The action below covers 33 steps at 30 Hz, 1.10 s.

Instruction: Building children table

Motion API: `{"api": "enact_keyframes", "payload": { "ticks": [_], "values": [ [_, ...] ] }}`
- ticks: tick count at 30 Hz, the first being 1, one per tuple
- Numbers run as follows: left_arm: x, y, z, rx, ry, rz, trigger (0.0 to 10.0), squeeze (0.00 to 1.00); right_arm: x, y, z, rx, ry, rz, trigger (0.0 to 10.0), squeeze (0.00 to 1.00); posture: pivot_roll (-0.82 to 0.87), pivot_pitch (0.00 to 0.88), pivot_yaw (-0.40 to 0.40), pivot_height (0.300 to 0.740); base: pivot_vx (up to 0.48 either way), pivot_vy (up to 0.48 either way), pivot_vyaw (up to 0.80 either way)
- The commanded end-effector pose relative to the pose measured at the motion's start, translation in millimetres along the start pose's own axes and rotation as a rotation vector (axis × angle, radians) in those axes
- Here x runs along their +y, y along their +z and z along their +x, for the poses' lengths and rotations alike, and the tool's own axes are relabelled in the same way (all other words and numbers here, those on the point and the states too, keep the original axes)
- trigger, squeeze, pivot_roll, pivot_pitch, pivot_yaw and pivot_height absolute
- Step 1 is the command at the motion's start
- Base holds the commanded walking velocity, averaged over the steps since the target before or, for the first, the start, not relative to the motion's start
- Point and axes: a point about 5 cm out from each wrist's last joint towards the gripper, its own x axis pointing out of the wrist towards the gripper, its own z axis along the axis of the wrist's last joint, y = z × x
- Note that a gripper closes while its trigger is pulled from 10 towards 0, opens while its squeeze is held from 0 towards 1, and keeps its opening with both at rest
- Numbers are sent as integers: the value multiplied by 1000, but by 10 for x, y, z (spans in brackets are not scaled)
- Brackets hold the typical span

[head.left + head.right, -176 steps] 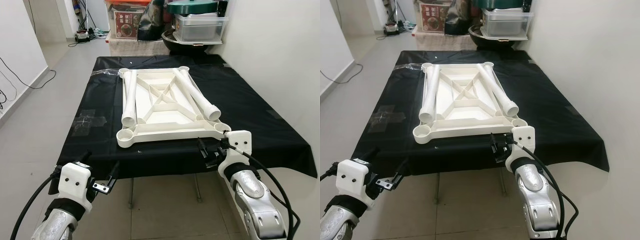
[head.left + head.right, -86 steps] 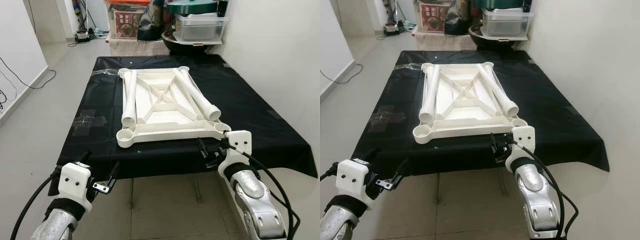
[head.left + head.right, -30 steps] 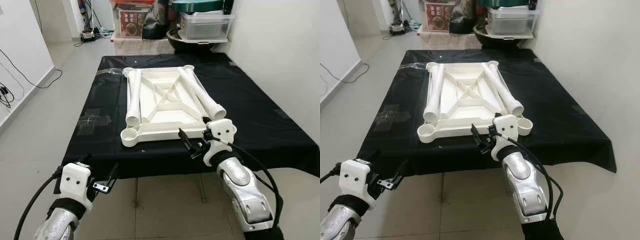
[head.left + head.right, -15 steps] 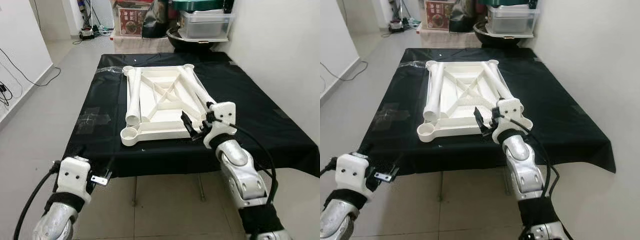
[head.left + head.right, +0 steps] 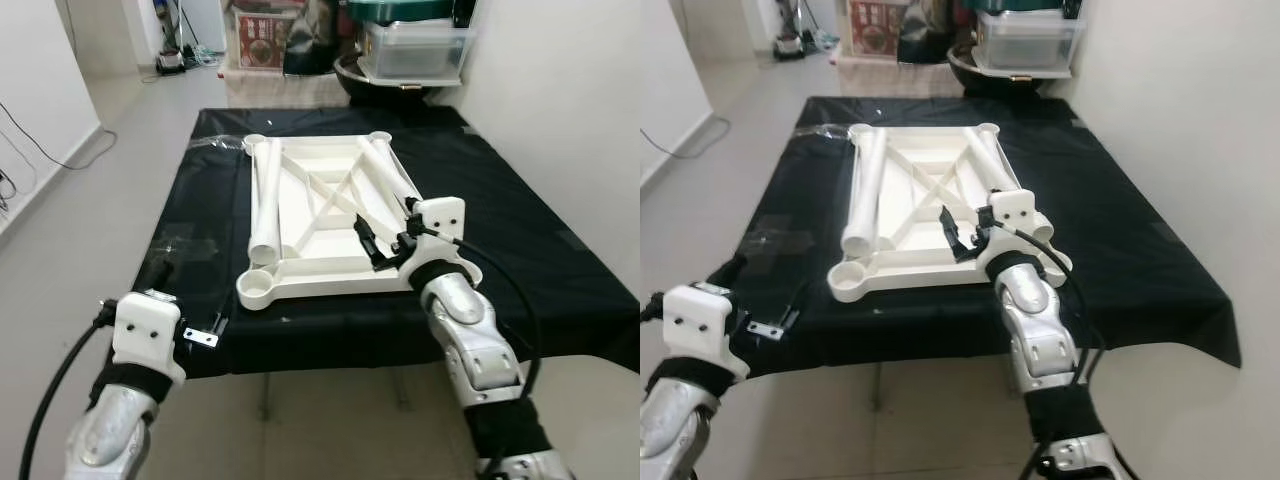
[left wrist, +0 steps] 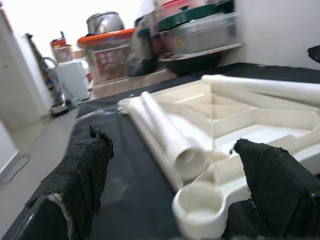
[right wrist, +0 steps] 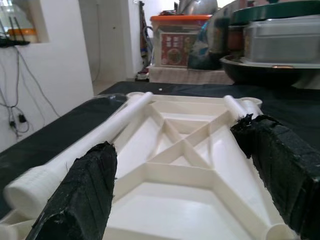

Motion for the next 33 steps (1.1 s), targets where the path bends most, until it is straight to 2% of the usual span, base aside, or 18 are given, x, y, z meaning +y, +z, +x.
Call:
{"api": "enact_keyframes", "payload": {
  "ticks": [1, 15, 17, 20, 22, 24, 25, 26, 27, 28, 31, 32, 33],
  "values": [
    [-28, 15, 10, -2, -10, -14, 10000, 0, -62, -16, -9, 6, -18, 9, 10000, 0, 91, 0, -50, 740, 300, 0, 0],
    [-55, 18, 27, 6, -17, -14, 10000, 0, -89, -43, 45, 31, -9, 8, 10000, 0, 92, 0, -50, 740, 257, 0, 0],
    [-85, 8, 29, 9, -36, -11, 10000, 0, -217, -84, 70, 69, -28, -32, 10000, 0, 93, 0, -51, 740, 0, 0, 0],
    [-85, 8, 29, 9, -36, -11, 10000, 0, -217, -84, 70, 69, -28, -32, 10000, 0, 93, 0, -51, 740, 0, 0, 0],
    [-96, 5, 29, 11, -42, -5, 10000, 0, -271, -97, 78, 83, -38, -43, 10000, 0, 93, 0, -51, 740, 0, 0, 0],
    [-106, -10, 32, 12, -42, -4, 10000, 0, -465, -258, 66, 199, -30, -55, 10000, 0, 87, 0, -54, 740, 0, 0, 0],
    [-106, -10, 32, 12, -42, -4, 10000, 0, -465, -258, 66, 199, -30, -55, 10000, 0, 87, 0, -54, 740, 0, 0, 0],
    [-108, -14, 35, 13, -41, -6, 10000, 0, -543, -325, 48, 244, -26, -47, 10000, 0, 84, 0, -54, 740, 0, 0, 0],
    [-110, -16, 38, 13, -39, -8, 10000, 0, -650, -411, 16, 306, -36, 1, 10000, 0, 85, 0, -56, 740, 0, 0, 0],
    [-110, -16, 38, 13, -39, -8, 10000, 0, -650, -411, 16, 306, -36, 1, 10000, 0, 85, 0, -56, 740, 0, 0, 0],
    [-108, -13, 46, 10, -37, -11, 10000, 0, -789, -493, -28, 370, -57, 86, 10000, 0, 84, 0, -56, 740, 0, 0, 0],
    [-108, -13, 46, 10, -37, -11, 10000, 0, -789, -493, -28, 370, -57, 86, 10000, 0, 84, 0, -56, 740, 0, 0, 0],
    [-104, -17, 45, 11, -34, -10, 10000, 0, -873, -500, -44, 376, -81, 67, 10000, 0, 79, 0, -56, 740, 0, 0, 0]
  ]
}}
